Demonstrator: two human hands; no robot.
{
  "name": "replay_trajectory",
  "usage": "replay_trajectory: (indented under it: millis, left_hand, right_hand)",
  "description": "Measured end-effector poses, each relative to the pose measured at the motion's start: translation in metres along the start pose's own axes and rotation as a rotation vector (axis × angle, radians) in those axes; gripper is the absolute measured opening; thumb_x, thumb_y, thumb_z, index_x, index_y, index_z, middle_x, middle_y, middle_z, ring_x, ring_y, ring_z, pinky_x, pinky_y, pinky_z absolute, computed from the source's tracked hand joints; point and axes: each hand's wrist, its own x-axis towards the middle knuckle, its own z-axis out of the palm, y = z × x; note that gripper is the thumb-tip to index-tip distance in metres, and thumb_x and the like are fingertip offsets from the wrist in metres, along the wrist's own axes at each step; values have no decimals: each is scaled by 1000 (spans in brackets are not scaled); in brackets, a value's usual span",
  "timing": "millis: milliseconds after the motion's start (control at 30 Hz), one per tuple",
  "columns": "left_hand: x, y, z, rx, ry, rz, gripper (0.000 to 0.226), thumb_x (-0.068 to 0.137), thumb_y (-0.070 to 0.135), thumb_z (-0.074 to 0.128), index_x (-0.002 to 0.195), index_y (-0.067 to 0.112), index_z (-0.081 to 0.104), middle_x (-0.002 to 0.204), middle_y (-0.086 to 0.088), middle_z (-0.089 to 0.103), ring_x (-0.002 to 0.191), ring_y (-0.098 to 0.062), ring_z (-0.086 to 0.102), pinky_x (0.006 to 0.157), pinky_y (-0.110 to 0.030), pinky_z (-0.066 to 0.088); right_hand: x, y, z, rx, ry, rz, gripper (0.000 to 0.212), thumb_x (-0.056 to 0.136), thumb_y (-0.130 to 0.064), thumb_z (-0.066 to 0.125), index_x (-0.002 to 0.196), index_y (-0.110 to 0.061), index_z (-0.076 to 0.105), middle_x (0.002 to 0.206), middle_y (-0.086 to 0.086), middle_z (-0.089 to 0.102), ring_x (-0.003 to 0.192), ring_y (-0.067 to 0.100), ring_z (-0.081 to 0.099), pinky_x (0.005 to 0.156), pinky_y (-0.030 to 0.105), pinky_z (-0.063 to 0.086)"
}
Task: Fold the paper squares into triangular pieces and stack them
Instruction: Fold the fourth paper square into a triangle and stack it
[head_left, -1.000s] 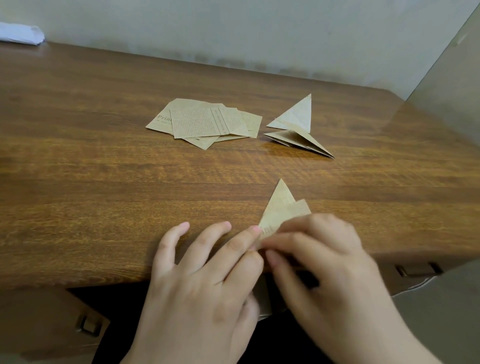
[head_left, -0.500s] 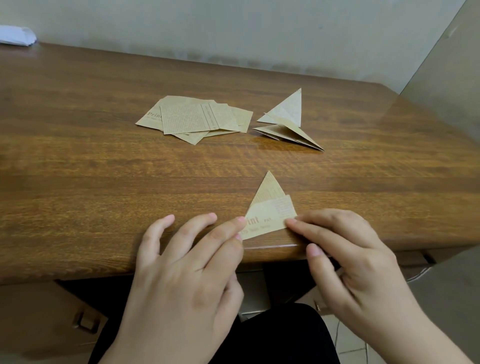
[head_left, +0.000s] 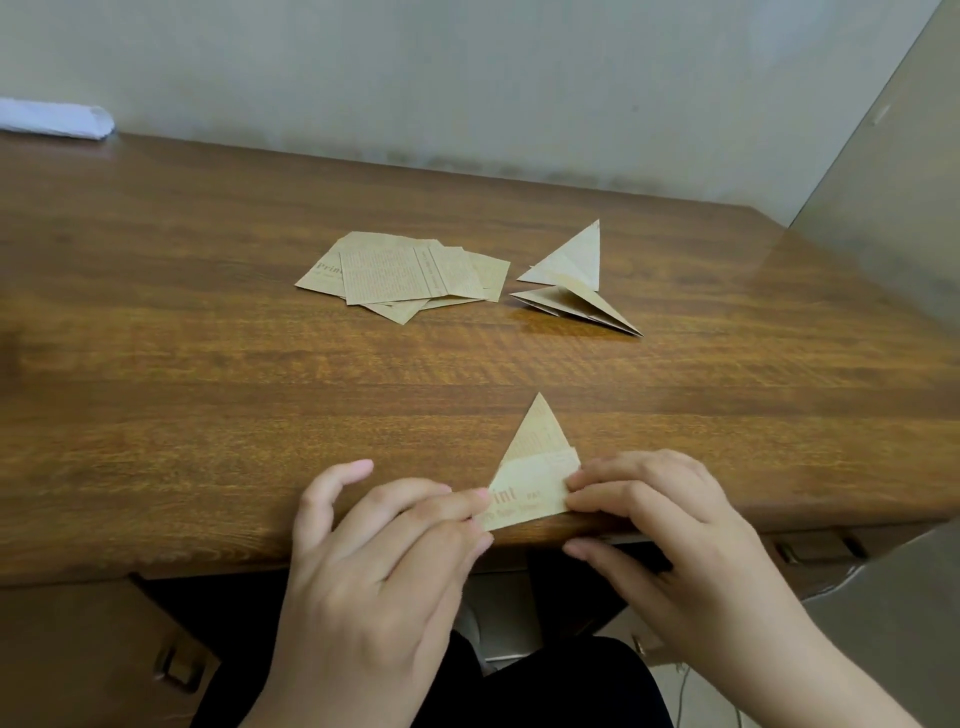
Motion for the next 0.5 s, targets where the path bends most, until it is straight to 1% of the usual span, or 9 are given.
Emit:
replay_trajectory:
  millis: [100,167,200,233,300,333,400,467,500]
  left_hand:
    - [6,5,-3,-178,28,-160,12,85,26,57,74,27,62,87,21,68,90,5,58,99,-40,34]
    - [10,12,-8,-289,16,-331,9,83,33,56,74,32,55,84,24,67,92,6,59,98,-35,37]
    - [12,16,-12,-342,1,-443,9,81,39,54,74,34,55,86,25,67,94,5,59,93,-32,40]
    - [14,20,-16,-392,-4,-560,12,77,46,53,73,35,57,87,24,67,94,2,59,86,-29,42]
    - [20,26,-23,-449,6,-724,23,68,56,50,74,36,59,81,21,67,88,0,60,73,-22,42]
    - [24,28,-25,-440,1,-749,24,66,56,52,73,35,60,77,19,67,83,-1,61,69,-22,42]
    - [30,26,-25,-347,-46,-740,16,70,46,62,68,30,60,74,19,65,78,-4,58,68,-25,41]
    - [33,18,-21,-153,-163,-652,20,73,32,68,58,28,55,77,17,60,86,-1,49,77,-26,29]
    - [34,12,-20,-54,-242,-602,25,72,30,70,55,30,52,75,15,56,88,-2,42,80,-24,21]
  right_hand:
    - [7,0,-3,114,2,5,14,86,-34,64,97,-27,65,102,-15,65,109,8,58,89,39,44]
    - [17,-6,-12,267,11,83,10,83,-34,64,87,-26,69,93,-17,68,105,7,61,88,38,47]
    - [24,-10,-18,345,8,150,10,81,-36,65,83,-27,69,90,-17,69,101,6,63,87,35,49]
    - [34,-16,-25,427,0,228,11,79,-38,67,80,-28,69,86,-16,69,95,4,65,84,28,49]
    - [54,-23,-33,588,-26,366,14,78,-40,72,77,-26,69,74,-14,68,74,-2,62,69,15,47]
    - [66,-24,-34,623,-52,417,14,79,-38,72,76,-25,69,68,-11,65,65,-2,58,63,14,45]
    - [90,-23,-30,531,-164,455,17,83,-38,67,74,-24,69,63,-5,61,58,2,52,57,17,42]
    - [110,-22,-19,349,-322,433,16,86,-39,63,75,-28,67,67,-8,62,59,-2,52,54,12,40]
    - [117,-21,-13,279,-392,427,15,87,-39,63,77,-29,67,72,-10,63,64,-1,54,56,11,41]
